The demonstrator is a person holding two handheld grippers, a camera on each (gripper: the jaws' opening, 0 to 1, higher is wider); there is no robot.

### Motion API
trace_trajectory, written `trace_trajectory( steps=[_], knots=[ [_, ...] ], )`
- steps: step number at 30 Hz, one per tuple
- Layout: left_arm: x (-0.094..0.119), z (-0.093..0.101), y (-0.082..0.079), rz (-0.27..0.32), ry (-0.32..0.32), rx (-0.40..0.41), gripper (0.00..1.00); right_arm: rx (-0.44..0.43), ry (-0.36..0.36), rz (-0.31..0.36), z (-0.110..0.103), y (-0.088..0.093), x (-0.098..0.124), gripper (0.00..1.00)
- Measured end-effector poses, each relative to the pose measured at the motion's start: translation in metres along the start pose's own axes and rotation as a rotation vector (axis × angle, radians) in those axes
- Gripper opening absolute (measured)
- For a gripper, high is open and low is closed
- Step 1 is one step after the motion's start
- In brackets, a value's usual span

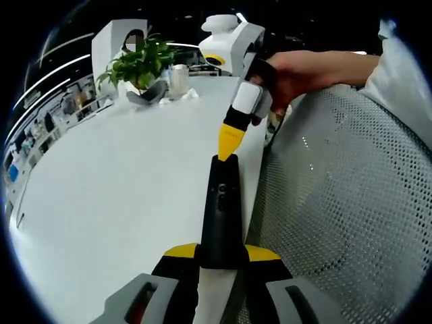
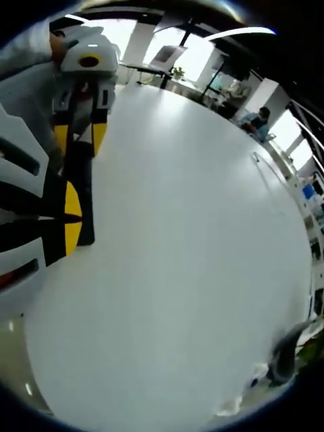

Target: Press the specified remote control buttons in sequence, fully releasing each button before pressing the next.

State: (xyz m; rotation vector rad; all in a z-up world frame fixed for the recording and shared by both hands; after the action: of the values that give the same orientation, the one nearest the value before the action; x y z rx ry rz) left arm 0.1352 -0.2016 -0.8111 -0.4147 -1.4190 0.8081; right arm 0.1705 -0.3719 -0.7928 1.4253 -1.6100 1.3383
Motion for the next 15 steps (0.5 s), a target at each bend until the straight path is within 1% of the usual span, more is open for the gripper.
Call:
trace_trajectory(
  steps=[3,9,13,15],
  knots=[
    [-0.0003,-0.0002,-0.0001,0.0,0.0,0.0,0.24,0.038,0.015,0.002,-0.0018,0.0001,0.0004,0.0],
    [-0.0008,0.0001,-0.0006,-0.003,-0.003,-0.003,0.24,0.041,0.015,0.003,-0.0005,-0.0003,0.0008,0.0],
    [-0.0008,0.0004,-0.0009,-0.005,-0.004,-0.004,0.24,0.07,-0.004,0.012,-0.0066,-0.0006,0.0017,0.0],
    [-0.0006,0.0006,-0.0012,-0.005,-0.003,-0.005,0.24,0.089,0.006,0.0,-0.0068,0.0005,-0.0009,0.0]
  ],
)
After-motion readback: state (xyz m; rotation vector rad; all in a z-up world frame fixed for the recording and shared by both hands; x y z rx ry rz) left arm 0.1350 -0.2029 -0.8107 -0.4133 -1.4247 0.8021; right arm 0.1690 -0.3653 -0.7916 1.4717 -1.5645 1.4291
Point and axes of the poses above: the point that each gripper's makers call its tool centre point, and the gripper's own axes: x roughly backward along the fingers, z roughly to its right, y roughly out of its underside, the point moved 7 cm from there along x, roughly backward along the fingers, and after that the axes turned 9 degrees about y, right-handed, at the moved point
